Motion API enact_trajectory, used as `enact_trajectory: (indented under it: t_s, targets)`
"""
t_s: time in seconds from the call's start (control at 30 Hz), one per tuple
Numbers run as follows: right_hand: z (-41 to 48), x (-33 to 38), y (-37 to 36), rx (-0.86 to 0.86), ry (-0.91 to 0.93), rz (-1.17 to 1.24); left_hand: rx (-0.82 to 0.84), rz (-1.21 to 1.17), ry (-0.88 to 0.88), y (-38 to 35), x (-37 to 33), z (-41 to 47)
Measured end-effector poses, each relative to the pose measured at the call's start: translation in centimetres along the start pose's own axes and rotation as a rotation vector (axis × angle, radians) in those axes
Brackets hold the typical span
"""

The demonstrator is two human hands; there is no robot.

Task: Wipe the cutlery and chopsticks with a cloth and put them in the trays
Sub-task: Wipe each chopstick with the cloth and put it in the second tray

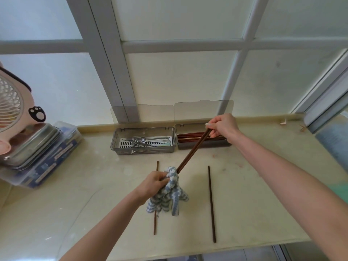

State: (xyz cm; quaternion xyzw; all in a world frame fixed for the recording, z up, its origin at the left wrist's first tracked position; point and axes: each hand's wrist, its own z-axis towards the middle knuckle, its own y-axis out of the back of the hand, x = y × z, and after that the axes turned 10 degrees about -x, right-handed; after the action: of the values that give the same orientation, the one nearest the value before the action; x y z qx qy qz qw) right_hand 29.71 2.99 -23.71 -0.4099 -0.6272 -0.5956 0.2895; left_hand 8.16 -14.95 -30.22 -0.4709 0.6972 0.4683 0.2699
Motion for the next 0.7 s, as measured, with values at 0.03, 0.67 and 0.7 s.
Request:
enact_trajectory:
  t_s: [0.03, 0.67, 0.7]
  targets:
    - [0.2, 0.0, 0.2, -0.014, -0.008, 0.007, -0.007, 0.000, 0.003, 0.2, 0.0, 0.0]
    - [1.9, -4.0, 1.6, -0.067, -0.145, 0.252, -0.408, -0.264, 0.104, 2.1, -2.1, 2.3]
    - [2.5, -4.3, 2.0, -0.134, -0.180, 0.262, -0.427, -0.269, 0.115, 2.2, -2.1, 2.3]
